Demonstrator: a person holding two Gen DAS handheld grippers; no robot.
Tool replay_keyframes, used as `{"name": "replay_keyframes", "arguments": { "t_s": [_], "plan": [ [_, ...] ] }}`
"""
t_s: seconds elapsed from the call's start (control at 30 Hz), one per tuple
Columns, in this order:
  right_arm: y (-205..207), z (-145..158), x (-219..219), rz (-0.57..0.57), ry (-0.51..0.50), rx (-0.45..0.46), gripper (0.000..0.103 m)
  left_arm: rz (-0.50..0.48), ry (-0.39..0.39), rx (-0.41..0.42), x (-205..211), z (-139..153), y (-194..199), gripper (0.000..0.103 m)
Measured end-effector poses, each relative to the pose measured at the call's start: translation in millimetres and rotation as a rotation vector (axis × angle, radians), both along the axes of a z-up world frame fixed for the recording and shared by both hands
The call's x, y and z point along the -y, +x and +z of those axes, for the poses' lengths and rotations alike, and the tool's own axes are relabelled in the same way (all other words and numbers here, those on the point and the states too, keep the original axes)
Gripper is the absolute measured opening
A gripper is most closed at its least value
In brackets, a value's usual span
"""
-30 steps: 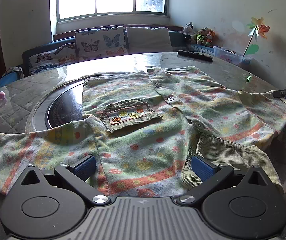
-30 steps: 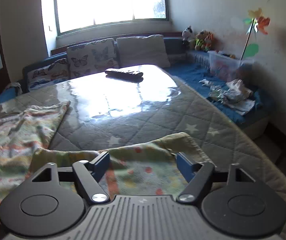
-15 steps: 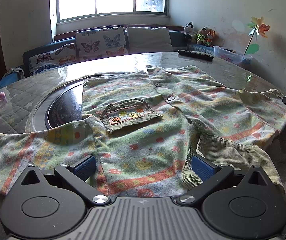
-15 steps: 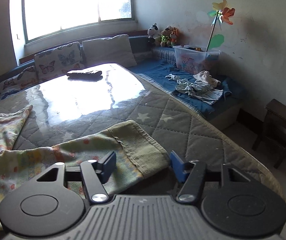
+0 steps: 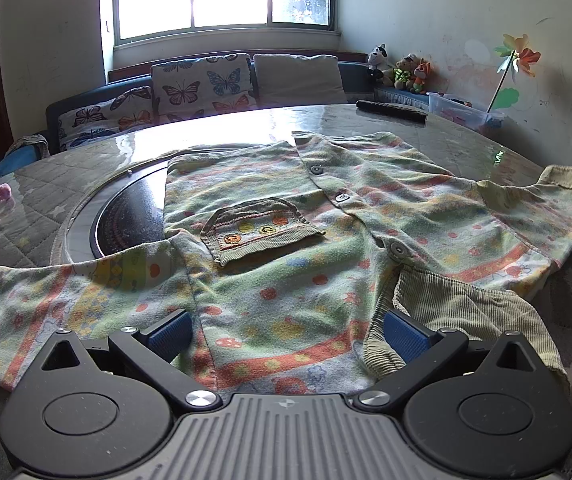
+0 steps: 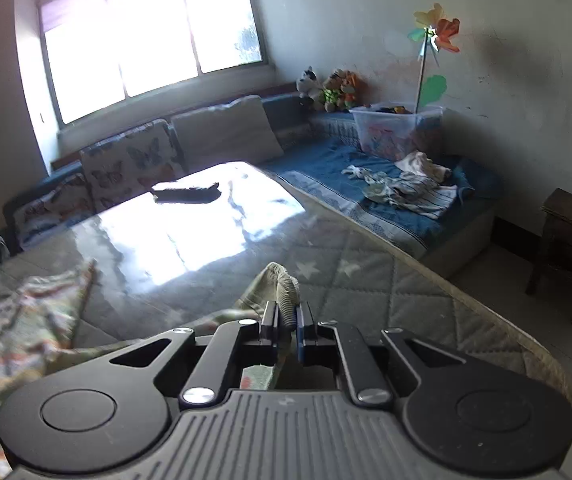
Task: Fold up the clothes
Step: 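Lift the sleeve with the right gripper and fold it across the shirt front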
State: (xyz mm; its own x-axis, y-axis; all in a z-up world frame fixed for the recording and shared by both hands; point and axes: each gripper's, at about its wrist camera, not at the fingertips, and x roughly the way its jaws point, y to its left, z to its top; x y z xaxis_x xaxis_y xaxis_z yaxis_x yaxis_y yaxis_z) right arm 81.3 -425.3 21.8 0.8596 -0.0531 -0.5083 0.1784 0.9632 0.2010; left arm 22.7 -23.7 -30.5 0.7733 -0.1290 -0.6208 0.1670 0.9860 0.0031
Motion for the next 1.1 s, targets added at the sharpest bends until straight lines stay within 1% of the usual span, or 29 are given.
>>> {"name": "replay_keyframes", "arguments": {
  "t_s": [0.1, 0.23, 0.4, 0.53, 0.7, 0.87, 0.97, 1.1],
  "plan": [
    [-4.8, 17.0, -5.7, 0.033, 0.025, 0.039, 0.007, 0.002, -0.002, -0.001, -0.1, 0.7, 0.0, 0.103],
    [-7.5, 45.7, -28.2, 0.117, 0.031, 0.102, 0.007, 0.005, -0.012, 0.000, -1.8, 3.2, -2.3, 0.103],
    [-7.6, 78.8, -73.6, 0.264, 0.036, 0.182, 0.007, 0.007, -0.025, 0.027, -6.5, 10.3, -9.4, 0.103],
    [-4.7, 94.9, -119.9, 0.397, 0.035, 0.215, 0.007, 0.023, -0.039, 0.057, -15.3, 17.4, -14.4, 0.103],
    [4.6, 96.9, -182.2, 0.554, 0.032, 0.204, 0.007, 0.049, -0.058, 0.077, -27.6, 19.9, -19.6, 0.103],
    [12.2, 83.9, -236.0, 0.663, 0.021, 0.157, 0.007, 0.071, -0.071, 0.082, -38.2, 19.3, -23.4, 0.103],
    [13.5, 73.4, -261.2, 0.712, 0.020, 0.116, 0.007, 0.082, -0.075, 0.085, -43.2, 19.0, -24.9, 0.103],
    [6.5, 60.1, -283.7, 0.774, 0.021, 0.064, 0.009, 0.095, -0.076, 0.086, -45.6, 19.5, -24.6, 0.103]
  ]
}}
